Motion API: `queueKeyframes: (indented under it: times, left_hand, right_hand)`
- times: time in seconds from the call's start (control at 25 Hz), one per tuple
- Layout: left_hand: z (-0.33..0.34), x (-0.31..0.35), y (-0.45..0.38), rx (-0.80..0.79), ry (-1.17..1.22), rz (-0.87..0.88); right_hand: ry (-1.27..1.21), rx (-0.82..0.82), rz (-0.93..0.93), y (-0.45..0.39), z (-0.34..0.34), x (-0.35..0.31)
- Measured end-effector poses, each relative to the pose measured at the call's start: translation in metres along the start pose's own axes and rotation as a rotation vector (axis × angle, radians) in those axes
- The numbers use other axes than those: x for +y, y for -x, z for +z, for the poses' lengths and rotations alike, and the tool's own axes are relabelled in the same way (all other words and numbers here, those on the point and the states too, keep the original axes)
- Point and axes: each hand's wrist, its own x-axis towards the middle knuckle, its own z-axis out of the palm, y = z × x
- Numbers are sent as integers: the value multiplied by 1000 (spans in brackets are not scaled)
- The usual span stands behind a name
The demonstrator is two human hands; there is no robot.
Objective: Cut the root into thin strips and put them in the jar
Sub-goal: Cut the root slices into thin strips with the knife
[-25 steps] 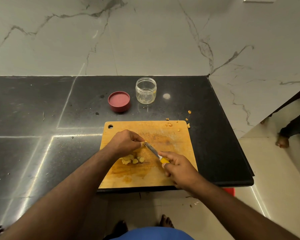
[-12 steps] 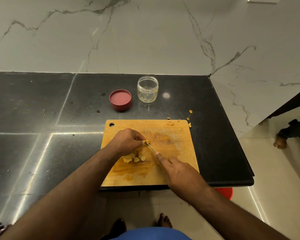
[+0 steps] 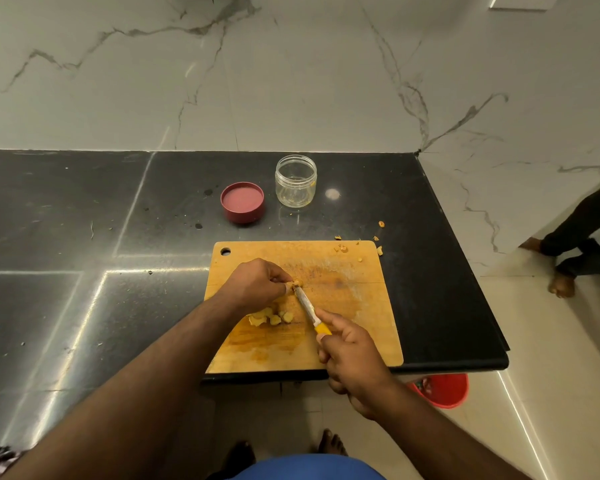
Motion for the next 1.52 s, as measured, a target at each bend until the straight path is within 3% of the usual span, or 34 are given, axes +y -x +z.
queueKeyframes:
  times: [0.2,0.44,0.52,0.72,0.88,1.04,1.12,1.36,1.52]
  left_hand:
    - [0,0,2,-6,16,-4]
    - [0,-1,2,3,6,-3]
    - [0,-1,2,-8,20,-12]
    - [1,-2,3,4,13,11]
    - [1,-3,3,3,28,7]
    - [3,-1,4,18,35,-4]
    - [1,-2,3,11,21,19]
    - [-6,2,-2,-98,-171,190]
    - [-2,4,-4,-21,-211,211]
  right_hand:
    - [-624,-79,210,1,-3,-4]
    - [-826,-155,167,10,-6,-8]
    - [-750,-141,105,11,-13,-17]
    - [-178,16,-7,9,-24,-22]
    - [2,48,-31,10,-25,-19]
    - [582,153,-403,12,-28,-18]
    - [754,129,-393,11,-28,-22]
    - [642,140,-322,16,-28,-21]
    - [608,137,-277,14,-31,-18]
